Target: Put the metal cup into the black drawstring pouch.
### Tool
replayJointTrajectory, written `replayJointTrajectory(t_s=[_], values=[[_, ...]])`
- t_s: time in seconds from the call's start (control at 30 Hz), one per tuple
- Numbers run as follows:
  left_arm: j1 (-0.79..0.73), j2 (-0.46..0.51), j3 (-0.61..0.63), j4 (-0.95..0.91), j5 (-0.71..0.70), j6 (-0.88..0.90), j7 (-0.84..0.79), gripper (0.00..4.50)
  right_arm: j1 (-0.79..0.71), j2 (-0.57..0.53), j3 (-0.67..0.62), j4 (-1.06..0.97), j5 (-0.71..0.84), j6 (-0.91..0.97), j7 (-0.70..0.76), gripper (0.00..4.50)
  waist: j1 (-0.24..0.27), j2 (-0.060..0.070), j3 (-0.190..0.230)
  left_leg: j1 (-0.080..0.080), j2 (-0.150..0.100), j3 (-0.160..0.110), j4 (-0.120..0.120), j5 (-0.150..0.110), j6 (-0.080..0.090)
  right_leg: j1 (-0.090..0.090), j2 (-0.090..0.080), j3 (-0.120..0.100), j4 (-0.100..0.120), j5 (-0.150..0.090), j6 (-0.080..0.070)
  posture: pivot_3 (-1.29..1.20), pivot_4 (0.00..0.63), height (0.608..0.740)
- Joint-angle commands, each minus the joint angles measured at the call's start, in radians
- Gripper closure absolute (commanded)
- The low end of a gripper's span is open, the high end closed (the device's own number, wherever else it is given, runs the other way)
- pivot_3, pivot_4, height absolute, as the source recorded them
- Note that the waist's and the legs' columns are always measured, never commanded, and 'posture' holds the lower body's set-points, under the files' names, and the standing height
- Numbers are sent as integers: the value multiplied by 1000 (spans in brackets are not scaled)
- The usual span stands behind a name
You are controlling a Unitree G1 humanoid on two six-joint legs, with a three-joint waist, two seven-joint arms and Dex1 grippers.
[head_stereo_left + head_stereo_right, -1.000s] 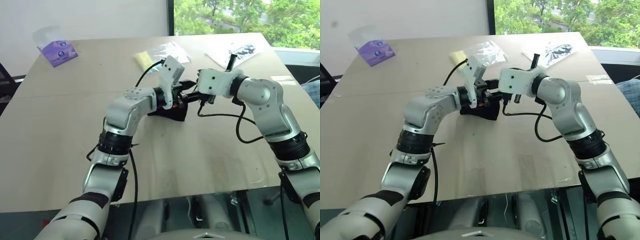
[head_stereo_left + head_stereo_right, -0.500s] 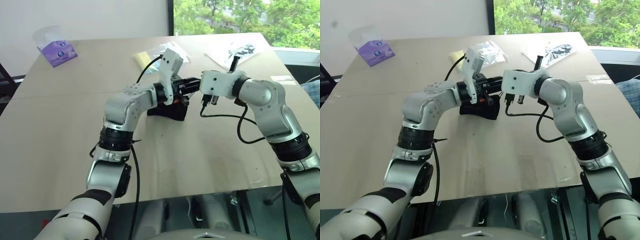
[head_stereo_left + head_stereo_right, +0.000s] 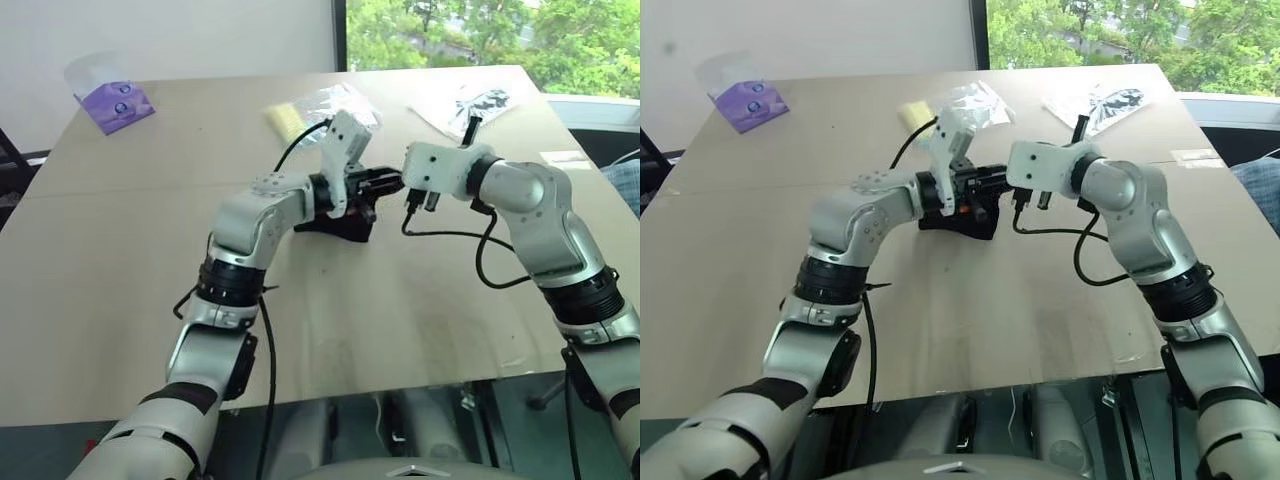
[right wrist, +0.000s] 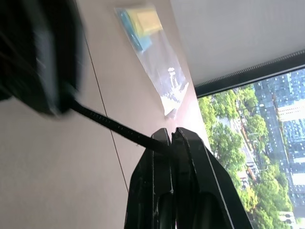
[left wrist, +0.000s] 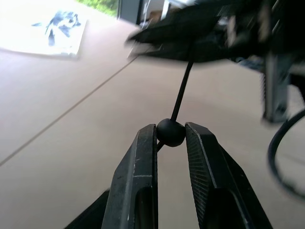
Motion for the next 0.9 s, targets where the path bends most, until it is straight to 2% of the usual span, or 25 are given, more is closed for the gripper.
replayJointTrajectory(t_s=[0.03, 0.27, 0.47, 0.53, 0.57, 0.6, 0.63, 0.67, 0.7, 0.83, 0.87, 0.9], values=[[31, 53, 5, -13, 28, -10, -5, 3775, 0, -33, -90, -14, 28, 19, -22, 4500, 2, 0, 0, 0, 0, 0, 0, 0, 0, 0, 0, 0, 0, 0, 0, 0, 150, 740], [128, 165, -30, -22, 93, 10, -2, 3775, 50, -106, -217, 127, 77, 39, -99, 4500, 5, 0, 0, 0, 0, 0, 0, 0, 0, 0, 0, 0, 0, 0, 0, 0, 150, 740], [193, 208, -62, -42, 124, -52, -14, 3775, 124, -123, -236, 306, 149, -24, -181, 4500, 3, 0, 0, 0, 0, 1, 0, 0, 0, 0, 0, 1, 0, 0, 0, 0, 150, 740], [223, 185, -53, -63, 136, -153, 7, 3775, 172, -59, -255, 296, 261, -9, -148, 4500, 3, 0, 0, 0, 0, 1, 0, 0, 0, 0, 0, 1, 0, 0, 0, 0, 150, 740], [231, 178, -44, -77, 102, -141, -16, 3775, 195, -17, -275, 280, 317, 22, -150, 4500, 1, 0, 0, 0, 0, 1, 0, 0, 0, 0, 0, 1, 0, 0, 0, 0, 150, 740], [245, 162, -12, -101, 62, -154, -26, 3464, 223, 4, -275, 263, 364, 39, -119, 4500, -1, 0, 0, 1, 1, 1, -1, 0, 0, 1, 0, 1, 0, 0, 0, 0, 150, 740], [257, 147, 18, -128, 18, -144, -33, 3088, 256, 0, -256, 242, 362, 44, -101, 4212, 0, 0, 0, 1, 1, 1, -1, 0, 0, 0, 0, 1, 0, 0, 0, 0, 150, 740], [270, 142, 38, -158, -7, -141, -34, 2907, 289, -5, -241, 219, 369, 43, -78, 3906, 3, 0, 0, 1, 1, 2, -1, 0, 0, 0, 0, 2, 0, 0, 0, 0, 150, 740], [291, 139, 59, -196, -23, -146, -27, 2431, 328, 0, -246, 177, 398, 65, -61, 3656, 4, 0, 0, 0, 1, 1, -1, 0, 0, 0, 0, 1, 0, 0, 0, 0, 150, 740], [457, 151, 184, -368, -62, -117, 51, 402, 521, -7, -340, -57, 532, 123, -18, 1681, 6, 1, 0, 0, 1, 1, -1, 0, 1, 0, 0, 1, 0, 0, 0, 0, 150, 740], [524, 123, 234, -411, -77, -168, 71, 0, 586, -5, -379, -123, 572, 117, -10, 1166, 4, 1, -1, 0, 1, 1, -2, 0, 1, 0, 0, 1, -1, 0, 0, 0, 150, 740], [596, 110, 268, -448, -54, -233, 94, 0, 663, -4, -416, -185, 612, 93, 8, 713, 5, 2, -1, 1, 1, 1, -2, -1, 1, 1, 0, 1, -1, 0, 0, 0, 150, 740]])
